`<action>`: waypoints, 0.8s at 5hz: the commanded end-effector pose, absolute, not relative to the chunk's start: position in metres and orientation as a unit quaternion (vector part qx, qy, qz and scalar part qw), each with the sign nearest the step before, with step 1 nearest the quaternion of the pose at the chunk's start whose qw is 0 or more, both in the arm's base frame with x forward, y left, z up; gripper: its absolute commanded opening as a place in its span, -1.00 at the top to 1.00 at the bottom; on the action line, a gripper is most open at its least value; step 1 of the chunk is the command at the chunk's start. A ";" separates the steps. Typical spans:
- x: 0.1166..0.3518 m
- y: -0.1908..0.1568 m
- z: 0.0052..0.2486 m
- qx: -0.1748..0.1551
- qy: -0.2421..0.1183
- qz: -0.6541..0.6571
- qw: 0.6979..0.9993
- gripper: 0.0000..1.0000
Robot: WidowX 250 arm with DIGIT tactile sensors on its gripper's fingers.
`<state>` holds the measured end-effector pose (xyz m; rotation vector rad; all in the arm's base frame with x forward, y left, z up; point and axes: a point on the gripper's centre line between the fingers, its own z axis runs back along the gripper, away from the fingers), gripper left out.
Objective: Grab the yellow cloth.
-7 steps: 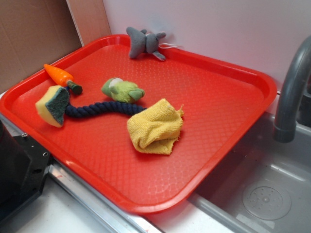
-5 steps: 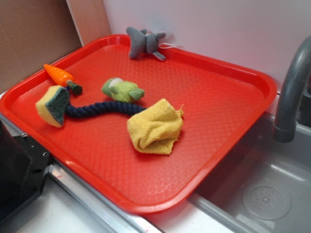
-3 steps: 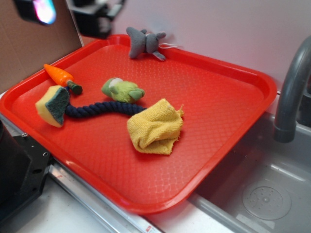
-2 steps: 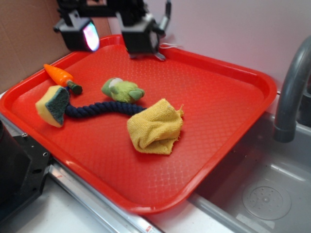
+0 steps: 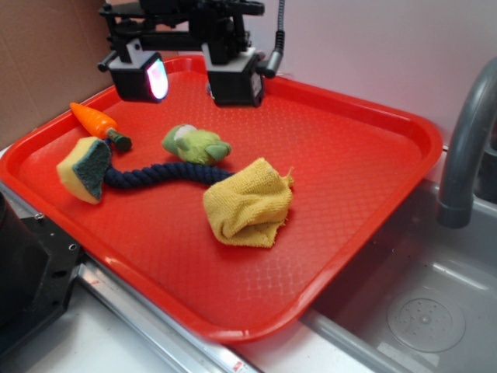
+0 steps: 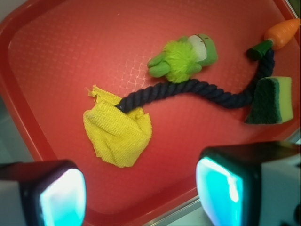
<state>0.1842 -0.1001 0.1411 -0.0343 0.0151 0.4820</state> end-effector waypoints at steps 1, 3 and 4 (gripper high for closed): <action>0.193 -0.116 0.098 -0.041 -0.016 0.199 0.979 -1.00; 0.194 -0.147 0.044 -0.050 0.019 0.189 0.981 1.00; 0.197 -0.150 0.025 -0.045 0.049 0.185 0.980 1.00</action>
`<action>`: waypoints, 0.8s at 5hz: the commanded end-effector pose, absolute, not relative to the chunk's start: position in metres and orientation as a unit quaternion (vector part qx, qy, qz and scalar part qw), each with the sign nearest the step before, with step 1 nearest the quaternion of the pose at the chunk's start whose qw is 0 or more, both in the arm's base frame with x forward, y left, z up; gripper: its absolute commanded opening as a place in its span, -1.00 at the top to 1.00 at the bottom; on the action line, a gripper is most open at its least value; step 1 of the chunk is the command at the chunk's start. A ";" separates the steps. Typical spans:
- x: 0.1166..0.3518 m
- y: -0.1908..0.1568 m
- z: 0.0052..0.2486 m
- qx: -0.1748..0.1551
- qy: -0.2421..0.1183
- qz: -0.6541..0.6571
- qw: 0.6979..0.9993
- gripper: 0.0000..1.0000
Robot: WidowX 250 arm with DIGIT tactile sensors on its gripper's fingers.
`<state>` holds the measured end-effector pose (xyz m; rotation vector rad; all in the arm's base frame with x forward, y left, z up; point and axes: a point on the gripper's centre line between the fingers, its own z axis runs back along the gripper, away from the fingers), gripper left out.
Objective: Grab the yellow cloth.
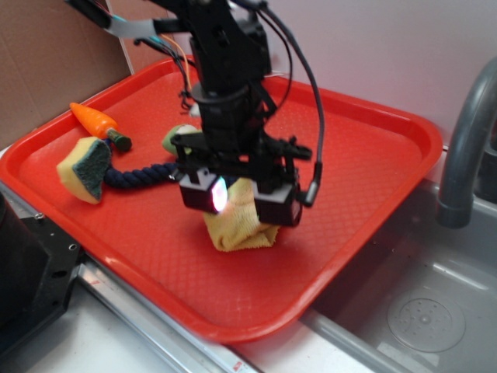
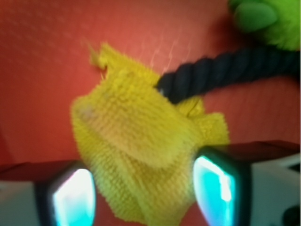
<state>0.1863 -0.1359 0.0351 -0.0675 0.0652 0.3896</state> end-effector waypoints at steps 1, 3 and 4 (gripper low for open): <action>0.195 -0.152 0.012 -0.036 0.068 0.181 0.980 1.00; 0.204 -0.138 0.077 -0.014 0.018 0.184 0.983 1.00; 0.217 -0.118 0.128 0.047 -0.039 0.145 0.987 1.00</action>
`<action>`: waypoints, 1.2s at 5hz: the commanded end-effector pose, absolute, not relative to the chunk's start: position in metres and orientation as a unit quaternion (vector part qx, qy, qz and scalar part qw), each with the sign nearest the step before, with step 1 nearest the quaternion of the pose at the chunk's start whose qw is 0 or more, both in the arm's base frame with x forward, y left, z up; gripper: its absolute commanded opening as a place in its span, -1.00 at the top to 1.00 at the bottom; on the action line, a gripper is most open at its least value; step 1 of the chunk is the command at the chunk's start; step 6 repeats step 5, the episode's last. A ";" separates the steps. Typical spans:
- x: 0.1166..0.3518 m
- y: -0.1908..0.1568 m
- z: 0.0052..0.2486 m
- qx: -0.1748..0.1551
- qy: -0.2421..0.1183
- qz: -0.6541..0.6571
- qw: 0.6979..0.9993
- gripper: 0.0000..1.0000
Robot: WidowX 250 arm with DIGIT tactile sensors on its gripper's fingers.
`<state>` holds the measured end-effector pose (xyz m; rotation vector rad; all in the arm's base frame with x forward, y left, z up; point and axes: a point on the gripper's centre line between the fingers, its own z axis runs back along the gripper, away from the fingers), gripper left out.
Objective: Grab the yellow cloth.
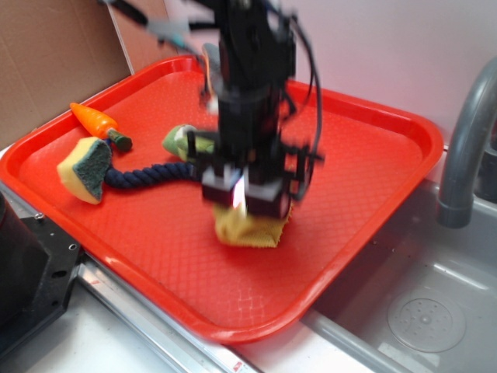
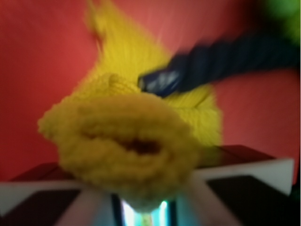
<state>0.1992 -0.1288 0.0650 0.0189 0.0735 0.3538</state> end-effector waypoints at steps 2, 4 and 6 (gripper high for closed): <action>0.238 -0.084 0.229 0.104 -0.043 0.118 0.987 1.00; 0.238 -0.035 0.241 0.111 -0.047 0.168 0.978 1.00; 0.235 -0.032 0.235 0.098 -0.042 0.169 0.980 1.00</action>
